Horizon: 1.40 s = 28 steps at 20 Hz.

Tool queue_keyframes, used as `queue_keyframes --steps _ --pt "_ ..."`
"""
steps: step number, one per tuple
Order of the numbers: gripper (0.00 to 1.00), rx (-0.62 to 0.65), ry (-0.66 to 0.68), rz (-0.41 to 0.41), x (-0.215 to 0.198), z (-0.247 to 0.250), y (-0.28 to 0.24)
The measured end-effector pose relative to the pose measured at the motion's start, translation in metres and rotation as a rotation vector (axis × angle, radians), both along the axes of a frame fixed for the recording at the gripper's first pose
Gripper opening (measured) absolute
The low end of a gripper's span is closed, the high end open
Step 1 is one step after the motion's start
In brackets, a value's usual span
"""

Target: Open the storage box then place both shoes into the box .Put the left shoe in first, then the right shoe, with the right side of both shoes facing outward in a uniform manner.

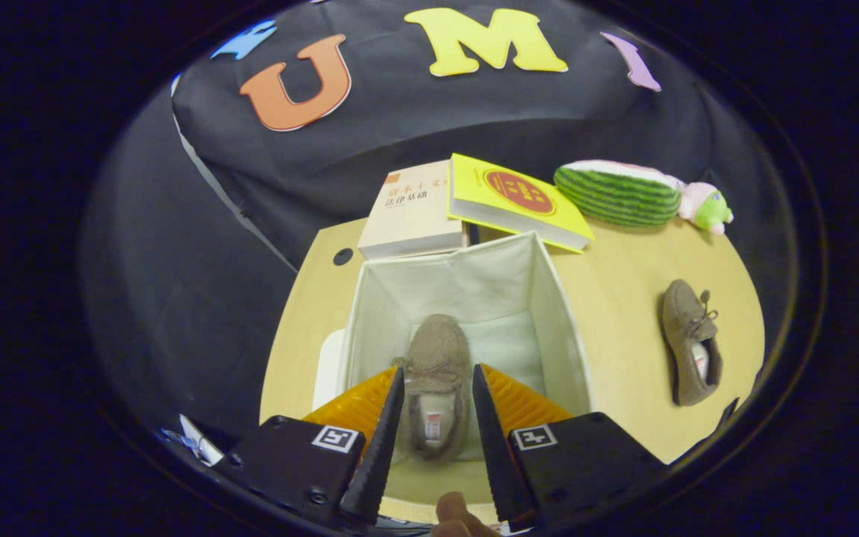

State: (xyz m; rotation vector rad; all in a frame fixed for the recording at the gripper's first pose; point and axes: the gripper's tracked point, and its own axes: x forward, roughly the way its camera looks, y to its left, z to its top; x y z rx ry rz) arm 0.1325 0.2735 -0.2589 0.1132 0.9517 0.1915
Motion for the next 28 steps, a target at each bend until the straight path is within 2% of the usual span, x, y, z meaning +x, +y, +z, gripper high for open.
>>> queue_keyframes --steps 7,15,21,28 --pt "0.62 -0.104 -0.104 0.070 -0.009 0.034 -0.034" --pt "0.62 -0.106 -0.150 0.048 -0.021 0.053 -0.097" --pt "0.64 -0.104 -0.175 0.002 -0.016 0.064 -0.151" --pt "0.64 -0.051 -0.109 -0.063 -0.015 0.061 -0.221"
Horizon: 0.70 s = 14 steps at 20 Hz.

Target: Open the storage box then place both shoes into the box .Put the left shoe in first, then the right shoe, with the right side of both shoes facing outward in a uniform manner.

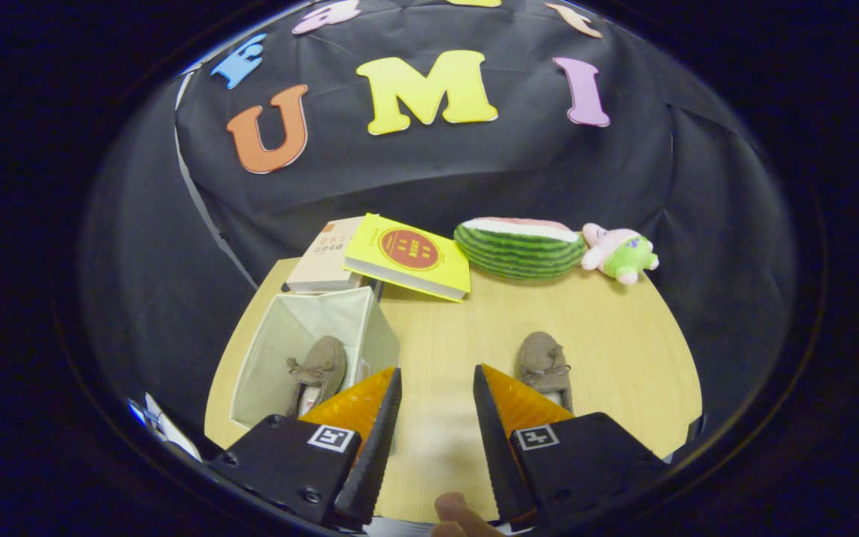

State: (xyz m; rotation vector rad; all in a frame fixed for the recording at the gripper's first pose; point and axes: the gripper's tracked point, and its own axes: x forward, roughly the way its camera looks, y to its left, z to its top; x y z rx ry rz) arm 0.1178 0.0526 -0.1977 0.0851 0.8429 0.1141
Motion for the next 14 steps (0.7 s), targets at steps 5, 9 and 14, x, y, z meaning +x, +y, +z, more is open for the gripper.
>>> queue_keyframes --steps 5,9,14 --pt "0.90 0.005 -0.013 -0.067 0.006 -0.006 -0.054" --pt "1.00 0.016 0.071 -0.143 0.007 -0.039 -0.104" --pt "1.00 -0.023 0.128 -0.181 0.009 -0.076 -0.149"
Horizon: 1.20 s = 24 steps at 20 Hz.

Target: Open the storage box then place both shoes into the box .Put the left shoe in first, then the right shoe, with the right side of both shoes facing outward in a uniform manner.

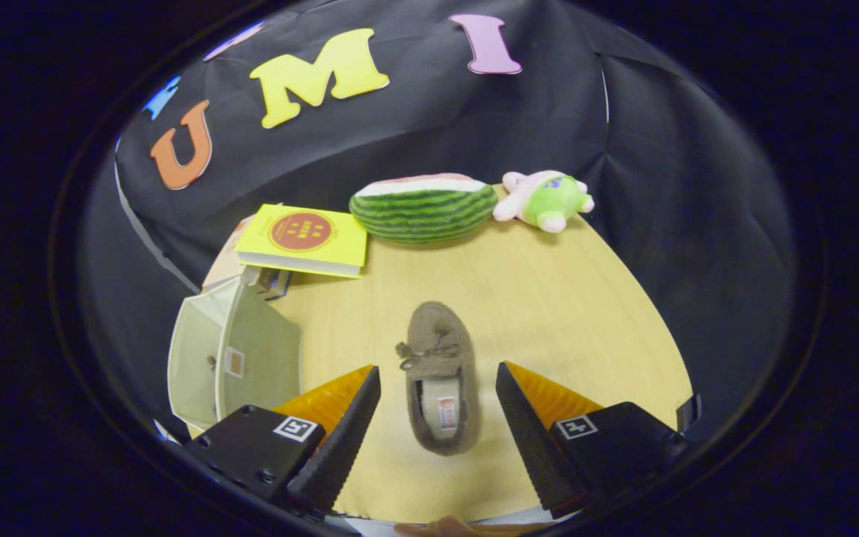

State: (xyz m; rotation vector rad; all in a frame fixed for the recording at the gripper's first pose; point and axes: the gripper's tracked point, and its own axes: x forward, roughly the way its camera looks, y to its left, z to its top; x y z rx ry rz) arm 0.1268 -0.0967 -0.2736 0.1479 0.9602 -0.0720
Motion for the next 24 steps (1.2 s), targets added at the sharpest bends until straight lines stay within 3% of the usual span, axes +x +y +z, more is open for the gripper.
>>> queue_keyframes --steps 4,11,20,21,24 --pt "1.00 -0.091 0.006 0.019 -0.002 -0.012 -0.025" --pt "1.00 -0.063 0.111 0.085 -0.010 -0.060 -0.030" --pt "0.98 -0.035 0.200 0.109 0.006 -0.108 -0.030" --pt "0.91 -0.042 0.213 0.117 0.007 -0.112 -0.029" --pt "0.42 -0.027 0.237 0.142 0.004 -0.113 -0.021"
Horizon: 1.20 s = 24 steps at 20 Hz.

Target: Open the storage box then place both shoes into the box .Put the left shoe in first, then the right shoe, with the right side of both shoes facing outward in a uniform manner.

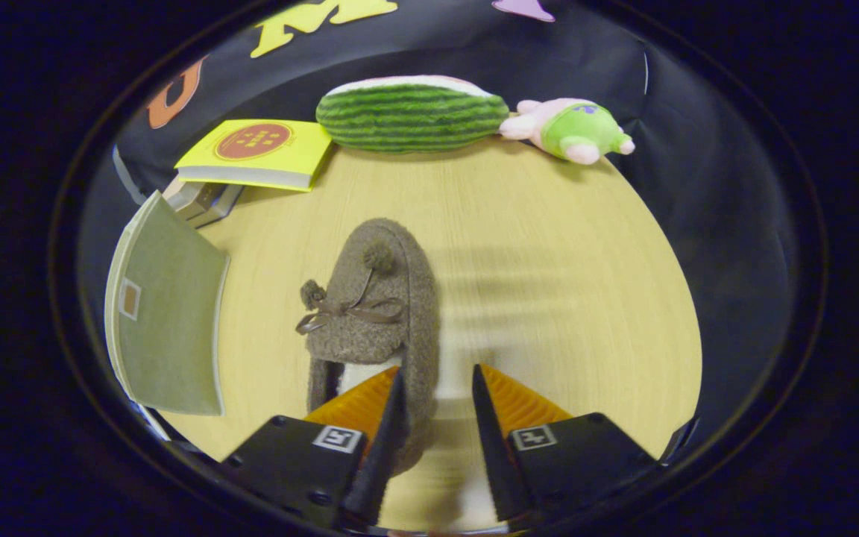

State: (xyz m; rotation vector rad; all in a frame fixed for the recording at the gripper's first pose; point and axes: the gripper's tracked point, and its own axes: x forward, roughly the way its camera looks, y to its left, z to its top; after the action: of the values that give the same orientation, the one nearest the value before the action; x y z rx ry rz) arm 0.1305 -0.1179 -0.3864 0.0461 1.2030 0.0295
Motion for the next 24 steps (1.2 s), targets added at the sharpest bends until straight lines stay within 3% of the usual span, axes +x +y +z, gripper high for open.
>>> queue_keyframes --steps 2,3,17,24 --pt "0.09 -0.008 0.000 -0.009 -0.002 0.002 0.000" --pt "0.06 -0.001 -0.003 -0.003 -0.001 0.004 0.003" --pt "0.06 0.055 -0.286 -0.022 -0.009 0.159 0.041" --pt "0.06 0.011 -0.346 0.041 -0.018 0.197 0.105"
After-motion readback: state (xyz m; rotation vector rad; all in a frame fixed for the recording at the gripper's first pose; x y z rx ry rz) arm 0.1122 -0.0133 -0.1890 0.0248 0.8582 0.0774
